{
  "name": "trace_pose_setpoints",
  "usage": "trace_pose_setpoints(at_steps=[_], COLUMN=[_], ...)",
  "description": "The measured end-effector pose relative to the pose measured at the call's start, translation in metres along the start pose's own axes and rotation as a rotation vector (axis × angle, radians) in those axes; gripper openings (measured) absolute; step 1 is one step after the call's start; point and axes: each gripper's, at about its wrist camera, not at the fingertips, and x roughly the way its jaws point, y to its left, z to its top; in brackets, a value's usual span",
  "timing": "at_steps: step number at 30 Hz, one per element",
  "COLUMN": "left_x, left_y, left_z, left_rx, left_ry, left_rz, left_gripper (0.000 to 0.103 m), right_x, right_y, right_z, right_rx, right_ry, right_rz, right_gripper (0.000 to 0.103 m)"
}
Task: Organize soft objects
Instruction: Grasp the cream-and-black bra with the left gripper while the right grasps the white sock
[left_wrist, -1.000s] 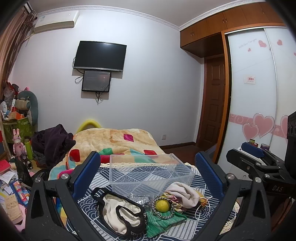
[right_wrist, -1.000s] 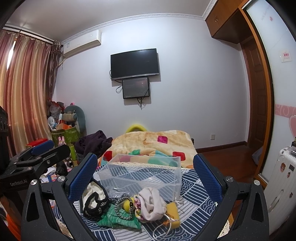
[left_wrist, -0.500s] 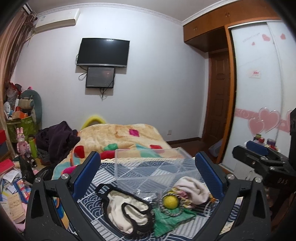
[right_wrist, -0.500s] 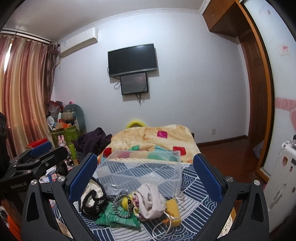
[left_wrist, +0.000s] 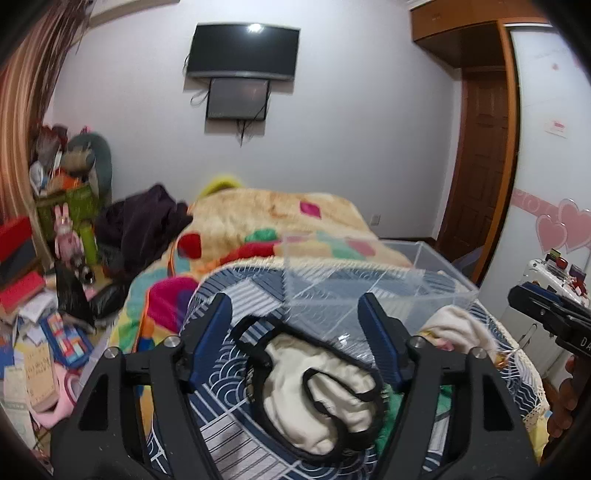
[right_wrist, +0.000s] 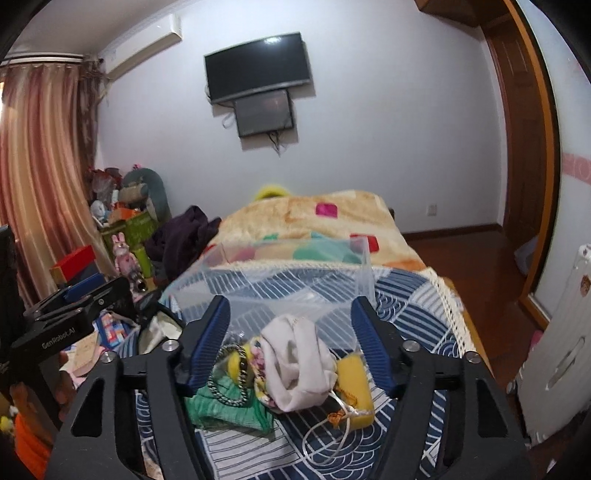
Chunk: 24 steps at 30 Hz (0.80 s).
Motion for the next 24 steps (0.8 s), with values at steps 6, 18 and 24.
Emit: trace_pose_setpoints(at_steps=[6,18,24], left_x=[0.029,0.067,0.056], left_y=[0.02,0.022,0.016], left_z=[-0.013,-0.044,-0.04], left_rx=[-0.037,-0.034,-0.008], left_ry=[0.095,0.281,0.23], left_rz=[0.003,-0.04,-0.03], left_gripper=[0.068,0.032,0.019], right_x=[0.012,0.04,0.04], right_y=[-0.008,-0.01,-0.01], right_z=[-0.009,-0.022,-0.023], right_rx=[0.031,0.024,0.024], right_ry=[0.07,0.199,0.201], right_rz=[0.005,0.032,0.03], right_gripper=[0.05,0.037,0.018])
